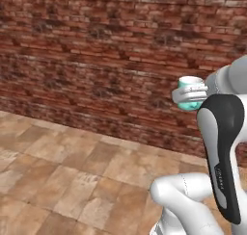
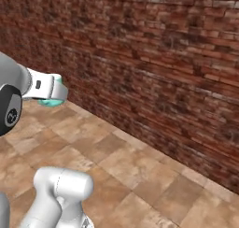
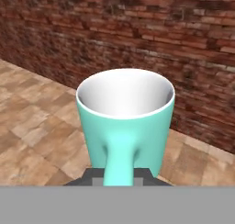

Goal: There is a tray on the dining counter. Grab the cup, mug, and pitcher and place them on the tray. The pitcher may be placed next to the tray if it cannot fit the tray.

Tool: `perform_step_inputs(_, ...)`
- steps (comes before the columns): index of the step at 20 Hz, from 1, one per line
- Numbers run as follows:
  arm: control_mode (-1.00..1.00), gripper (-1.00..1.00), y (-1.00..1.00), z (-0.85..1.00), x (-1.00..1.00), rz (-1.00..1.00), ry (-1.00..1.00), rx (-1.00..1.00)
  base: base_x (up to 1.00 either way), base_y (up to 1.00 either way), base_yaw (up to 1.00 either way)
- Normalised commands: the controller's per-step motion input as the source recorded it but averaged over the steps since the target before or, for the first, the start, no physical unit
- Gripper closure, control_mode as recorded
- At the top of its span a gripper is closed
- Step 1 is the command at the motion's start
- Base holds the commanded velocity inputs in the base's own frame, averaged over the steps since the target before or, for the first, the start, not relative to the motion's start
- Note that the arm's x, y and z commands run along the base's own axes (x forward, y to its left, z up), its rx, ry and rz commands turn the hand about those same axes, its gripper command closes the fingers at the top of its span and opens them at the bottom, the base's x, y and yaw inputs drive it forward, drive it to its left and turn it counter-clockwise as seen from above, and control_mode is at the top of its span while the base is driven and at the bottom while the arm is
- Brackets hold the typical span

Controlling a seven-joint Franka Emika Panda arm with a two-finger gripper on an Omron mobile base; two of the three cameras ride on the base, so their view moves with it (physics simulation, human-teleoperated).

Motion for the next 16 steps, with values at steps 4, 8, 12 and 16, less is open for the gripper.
perform_step_inputs(4,1.0,1.0,0.0,0.0,0.0,0.0,0.0,0.0,0.92,0.0,0.79)
perform_step_inputs(8,1.0,1.0,0.0,0.0,0.0,0.0,0.0,0.0,0.9,0.0,0.8)
perform_step_inputs(12,1.0,1.0,0.0,0.0,0.0,0.0,0.0,0.0,0.93,0.0,0.79)
perform_step_inputs(16,1.0,1.0,0.0,0.0,0.0,0.0,0.0,0.0,1.0,-0.01,0.68)
